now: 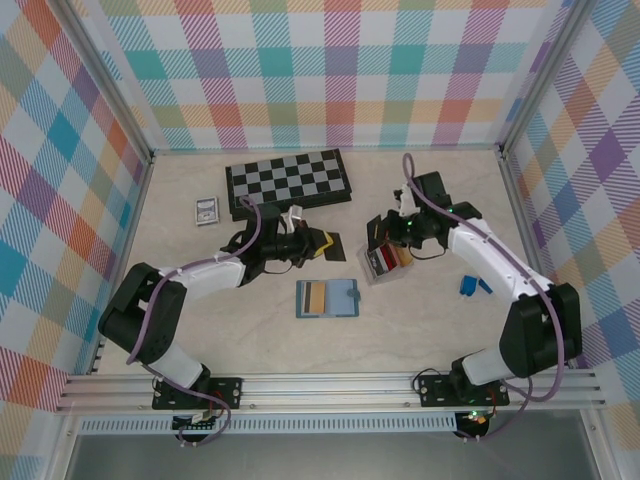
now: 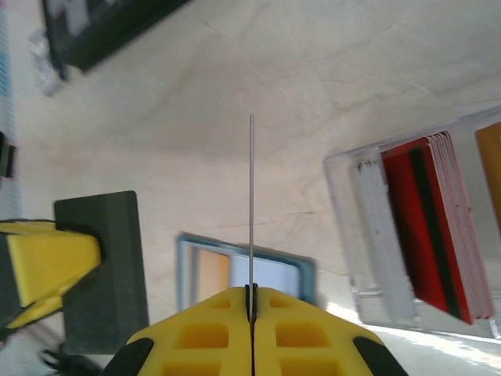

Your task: Put the credit cards into the card holder

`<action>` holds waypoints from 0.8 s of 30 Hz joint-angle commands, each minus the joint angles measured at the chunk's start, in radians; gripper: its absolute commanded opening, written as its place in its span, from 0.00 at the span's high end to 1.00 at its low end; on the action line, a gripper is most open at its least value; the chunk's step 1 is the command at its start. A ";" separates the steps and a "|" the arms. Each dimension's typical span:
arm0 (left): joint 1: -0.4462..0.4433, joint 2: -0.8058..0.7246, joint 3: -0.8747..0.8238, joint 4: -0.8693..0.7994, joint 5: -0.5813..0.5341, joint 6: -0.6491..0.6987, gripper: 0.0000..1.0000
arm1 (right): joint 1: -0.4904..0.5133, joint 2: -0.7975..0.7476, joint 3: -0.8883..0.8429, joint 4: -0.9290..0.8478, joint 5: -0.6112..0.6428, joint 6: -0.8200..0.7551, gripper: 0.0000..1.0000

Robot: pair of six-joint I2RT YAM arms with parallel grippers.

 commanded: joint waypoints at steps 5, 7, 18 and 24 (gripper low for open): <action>0.000 -0.064 0.013 -0.323 -0.069 0.202 1.00 | 0.054 0.057 0.000 -0.085 0.175 -0.244 0.93; 0.000 -0.070 0.012 -0.349 -0.068 0.232 1.00 | 0.057 0.067 -0.003 -0.076 0.181 -0.258 0.93; -0.009 -0.065 -0.009 -0.361 -0.055 0.273 1.00 | 0.081 0.126 -0.028 -0.043 0.180 -0.308 0.92; -0.012 -0.054 -0.012 -0.352 -0.055 0.269 1.00 | 0.097 0.156 -0.038 -0.031 0.254 -0.306 0.88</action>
